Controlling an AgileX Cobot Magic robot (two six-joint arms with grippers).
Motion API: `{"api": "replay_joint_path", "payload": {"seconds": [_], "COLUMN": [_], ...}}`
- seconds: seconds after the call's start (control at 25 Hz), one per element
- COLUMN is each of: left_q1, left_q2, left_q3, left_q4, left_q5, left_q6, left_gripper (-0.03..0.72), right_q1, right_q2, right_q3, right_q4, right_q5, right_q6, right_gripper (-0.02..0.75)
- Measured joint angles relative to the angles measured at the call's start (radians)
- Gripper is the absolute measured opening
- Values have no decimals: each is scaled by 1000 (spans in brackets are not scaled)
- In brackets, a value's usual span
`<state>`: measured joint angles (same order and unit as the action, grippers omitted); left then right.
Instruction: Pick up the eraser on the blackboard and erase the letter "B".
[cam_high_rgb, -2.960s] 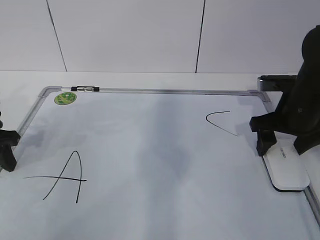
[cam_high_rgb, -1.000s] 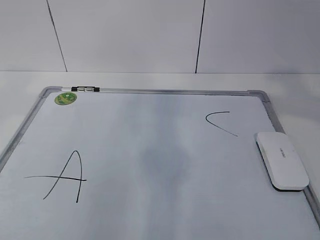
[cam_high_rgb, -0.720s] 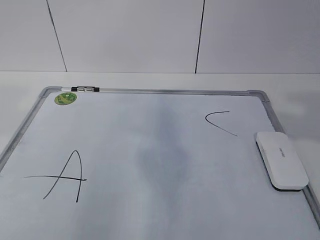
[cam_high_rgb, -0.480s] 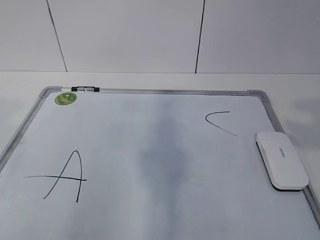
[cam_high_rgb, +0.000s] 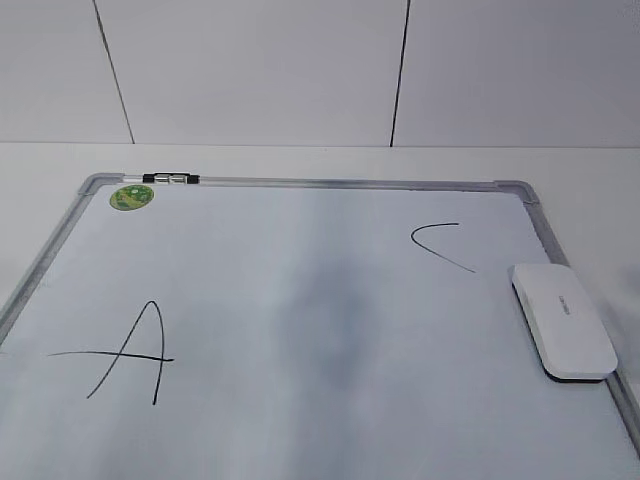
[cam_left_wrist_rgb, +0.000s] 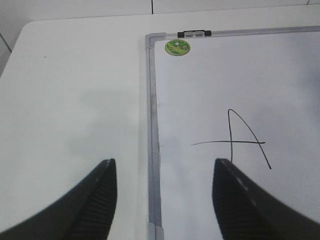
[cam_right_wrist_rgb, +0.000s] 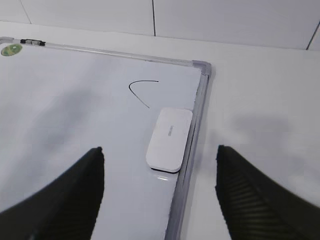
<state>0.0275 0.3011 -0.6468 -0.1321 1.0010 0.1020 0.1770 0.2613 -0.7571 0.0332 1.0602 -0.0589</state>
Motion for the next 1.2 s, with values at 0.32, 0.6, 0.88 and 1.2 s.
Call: {"api": "replay_joint_path", "payload": {"seconds": [0.32, 0.6, 0.88, 1.2], "left_q1": [0, 0, 0, 0], "left_q2": [-190, -292, -292, -292], "left_q3": [112, 132, 138, 138], "left_q4": [6, 49, 49, 49], "left_q5": [60, 104, 107, 107], "left_q6": [-2, -2, -2, -2], "left_gripper": [456, 454, 448, 417], "right_q1": [0, 0, 0, 0], "right_q2": [-230, -278, -278, -278], "right_q3": [196, 230, 240, 250], "right_q4": [7, 10, 4, -121], "right_q5": [-12, -3, 54, 85], "right_q6": [6, 6, 8, 26], "right_gripper": [548, 547, 547, 547]}}
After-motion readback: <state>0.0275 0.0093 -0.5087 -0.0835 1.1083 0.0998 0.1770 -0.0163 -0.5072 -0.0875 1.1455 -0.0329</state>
